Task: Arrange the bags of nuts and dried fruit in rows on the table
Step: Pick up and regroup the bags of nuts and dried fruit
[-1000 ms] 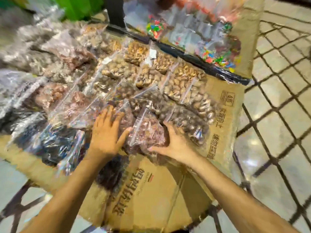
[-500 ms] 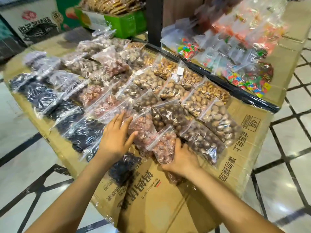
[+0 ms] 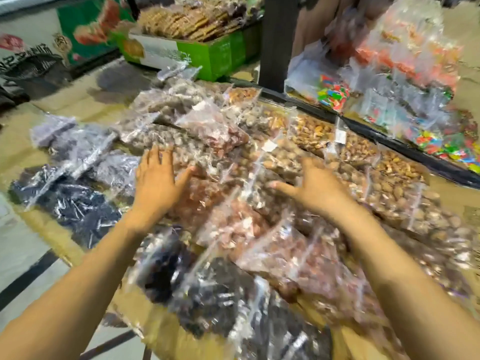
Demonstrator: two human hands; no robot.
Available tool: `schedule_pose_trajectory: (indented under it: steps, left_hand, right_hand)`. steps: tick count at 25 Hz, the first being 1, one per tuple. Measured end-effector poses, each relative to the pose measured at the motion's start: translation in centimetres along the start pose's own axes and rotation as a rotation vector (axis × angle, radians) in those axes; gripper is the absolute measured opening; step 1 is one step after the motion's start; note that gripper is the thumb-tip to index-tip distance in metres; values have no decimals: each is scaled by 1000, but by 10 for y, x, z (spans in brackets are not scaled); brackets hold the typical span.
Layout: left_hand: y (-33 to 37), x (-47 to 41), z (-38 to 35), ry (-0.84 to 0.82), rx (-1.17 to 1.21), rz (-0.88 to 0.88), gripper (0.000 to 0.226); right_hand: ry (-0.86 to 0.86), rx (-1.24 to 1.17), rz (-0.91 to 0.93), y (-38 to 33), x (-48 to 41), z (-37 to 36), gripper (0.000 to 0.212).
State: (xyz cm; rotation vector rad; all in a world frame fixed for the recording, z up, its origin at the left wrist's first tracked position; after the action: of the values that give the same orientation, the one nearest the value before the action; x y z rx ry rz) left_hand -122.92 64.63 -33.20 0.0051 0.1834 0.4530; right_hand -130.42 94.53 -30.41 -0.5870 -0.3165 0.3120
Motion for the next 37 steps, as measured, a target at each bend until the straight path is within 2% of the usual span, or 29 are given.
schedule_pose_trajectory:
  steps: [3, 6, 7, 9, 11, 16, 18, 21, 25, 28, 30, 34, 37]
  left_hand:
    - [-42, -36, -13, 2, 15, -6, 75]
    - [-67, -77, -23, -2, 101, -12, 75]
    - [-70, -91, -26, 3, 116, -25, 76]
    - [-75, -127, -34, -1, 131, -47, 79]
    - [-67, -158, -39, 6, 129, -110, 84]
    - [-3, -248, -45, 4, -43, -440, 104]
    - [20, -272, -51, -6, -121, -526, 113]
    - [38, -300, -67, -96, -167, -576, 118]
    - [36, -319, -68, -134, -290, -556, 129]
    - [29, -303, -59, -70, -252, -459, 109]
    - [12, -283, -50, -49, -153, -368, 104]
    - [-50, -236, -14, -3, 141, -172, 107]
    - [-86, -180, 24, 68, 223, -95, 103]
  right_hand:
    - [38, -116, 38, -69, -78, -39, 99]
    - [58, -194, -42, -107, -155, -80, 120]
    - [62, -158, -58, -112, -172, -90, 121]
    - [113, -13, -92, -117, -196, -97, 109]
    - [161, 22, -83, -115, -200, -89, 104]
    - [215, -239, -238, -71, -191, -88, 114]
    - [247, -354, -257, -65, -191, -92, 112]
    - [286, -386, -269, -64, -192, -94, 114]
    - [281, -395, -287, -62, -192, -96, 114]
    - [275, -398, -293, -71, -187, -94, 109]
    - [285, -418, -289, -76, -178, -90, 105]
    - [319, -409, -266, -81, -141, -76, 116]
    - [338, -342, -204, -91, -95, -60, 108]
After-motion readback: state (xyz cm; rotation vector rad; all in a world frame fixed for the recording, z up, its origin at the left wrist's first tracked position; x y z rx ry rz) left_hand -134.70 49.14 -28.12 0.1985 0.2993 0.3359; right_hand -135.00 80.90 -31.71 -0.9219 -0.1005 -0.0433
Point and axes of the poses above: each hand's wrist, its own x-axis away from the middle knuckle, its own z-axis out of the back of the hand, y = z × x, the point moved 10 cm from there along -x, towards the middle knuckle, and after that the axes turned 14 degrees about -x, right-handed, at the moved point
